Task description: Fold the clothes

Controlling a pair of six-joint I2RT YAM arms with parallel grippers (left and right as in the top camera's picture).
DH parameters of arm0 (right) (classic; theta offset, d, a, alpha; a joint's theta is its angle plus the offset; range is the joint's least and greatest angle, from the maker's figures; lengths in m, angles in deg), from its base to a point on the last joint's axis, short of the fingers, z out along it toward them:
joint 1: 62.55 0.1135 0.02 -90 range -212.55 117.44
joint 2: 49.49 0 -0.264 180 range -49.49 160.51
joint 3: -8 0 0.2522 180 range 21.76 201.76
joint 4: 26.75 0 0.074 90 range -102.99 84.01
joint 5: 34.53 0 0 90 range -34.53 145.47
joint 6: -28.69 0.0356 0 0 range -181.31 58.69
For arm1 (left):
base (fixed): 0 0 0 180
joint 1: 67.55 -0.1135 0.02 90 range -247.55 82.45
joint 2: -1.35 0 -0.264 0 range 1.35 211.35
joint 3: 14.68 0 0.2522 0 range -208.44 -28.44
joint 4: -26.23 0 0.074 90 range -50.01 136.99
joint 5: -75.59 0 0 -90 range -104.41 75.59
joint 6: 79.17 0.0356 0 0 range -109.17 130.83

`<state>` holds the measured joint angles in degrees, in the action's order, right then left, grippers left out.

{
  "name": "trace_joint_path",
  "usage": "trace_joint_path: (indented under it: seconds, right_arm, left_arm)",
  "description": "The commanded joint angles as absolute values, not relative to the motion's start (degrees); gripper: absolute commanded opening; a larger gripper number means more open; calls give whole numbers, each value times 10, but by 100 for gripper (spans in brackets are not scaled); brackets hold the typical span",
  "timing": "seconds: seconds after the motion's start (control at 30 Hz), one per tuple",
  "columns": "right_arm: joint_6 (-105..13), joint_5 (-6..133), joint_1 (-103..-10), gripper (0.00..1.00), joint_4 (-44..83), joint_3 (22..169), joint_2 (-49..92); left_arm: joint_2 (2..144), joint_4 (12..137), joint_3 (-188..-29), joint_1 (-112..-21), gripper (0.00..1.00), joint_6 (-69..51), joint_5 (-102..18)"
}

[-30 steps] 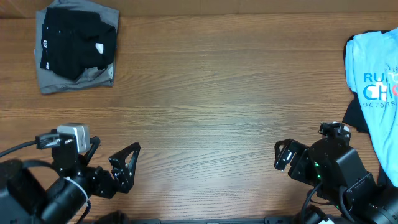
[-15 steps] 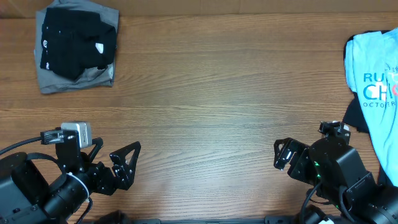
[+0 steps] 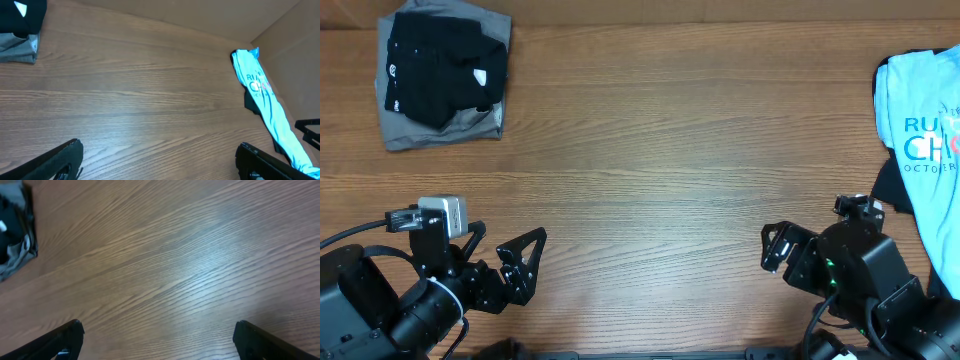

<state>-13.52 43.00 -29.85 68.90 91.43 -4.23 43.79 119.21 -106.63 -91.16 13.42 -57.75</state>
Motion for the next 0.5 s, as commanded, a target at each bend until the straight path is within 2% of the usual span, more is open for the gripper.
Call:
trace_joint_path:
  seconds: [0.0, 0.2, 0.33, 0.47]
  right_arm:
    - [-133, 406, -340, 100, 687, 912, -53]
    - [-142, 420, -458, 100, 604, 852, -133]
    - [-233, 486, -524, 100, 500, 749, -213]
    - [-317, 531, -562, 100, 343, 615, -293]
  left_arm:
    - [436, 1191, -1063, -908, 100, 140, -588]
    - [436, 1191, -1063, -908, 100, 140, -588]
    - [436, 1191, -1063, -908, 100, 140, -588]
    - [436, 1191, -1063, -908, 100, 140, -588]
